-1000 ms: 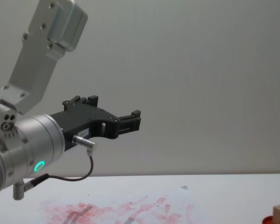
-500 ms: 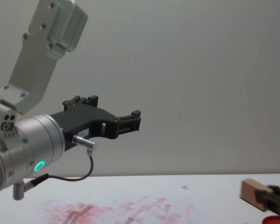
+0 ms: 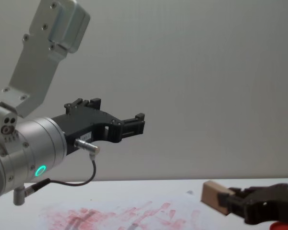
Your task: Use the one hand to pick up the stamp and affix it onto the A4 paper.
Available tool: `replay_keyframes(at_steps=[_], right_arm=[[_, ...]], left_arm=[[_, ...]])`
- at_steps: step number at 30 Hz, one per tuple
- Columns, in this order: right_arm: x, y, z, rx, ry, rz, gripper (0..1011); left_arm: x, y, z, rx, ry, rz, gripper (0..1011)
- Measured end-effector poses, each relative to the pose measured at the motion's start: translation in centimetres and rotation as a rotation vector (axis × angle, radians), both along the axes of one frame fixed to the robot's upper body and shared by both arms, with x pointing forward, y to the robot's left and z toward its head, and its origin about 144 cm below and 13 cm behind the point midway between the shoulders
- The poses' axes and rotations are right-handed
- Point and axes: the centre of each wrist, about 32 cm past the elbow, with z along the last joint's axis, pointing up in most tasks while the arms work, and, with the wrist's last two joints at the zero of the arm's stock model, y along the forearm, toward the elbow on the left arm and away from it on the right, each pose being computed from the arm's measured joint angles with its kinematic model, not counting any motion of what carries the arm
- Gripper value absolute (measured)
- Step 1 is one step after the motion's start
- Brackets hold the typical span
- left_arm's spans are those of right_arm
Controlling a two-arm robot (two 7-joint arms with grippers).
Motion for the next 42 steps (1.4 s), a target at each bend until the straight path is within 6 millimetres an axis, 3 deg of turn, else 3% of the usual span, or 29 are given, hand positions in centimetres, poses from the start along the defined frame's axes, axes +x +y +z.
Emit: replay_keyframes(at_steps=[22,42], right_arm=[[2.9,2.7,-2.0,0.009,0.194,0.063,223],[3.7,3.3,-1.8,-0.006,0.165,0.066,222]], left_arm=[[0.0,0.0,0.0,0.000,0.000,0.000,1001],[0.0,0.0,0.0,0.000,0.000,0.000,1001]])
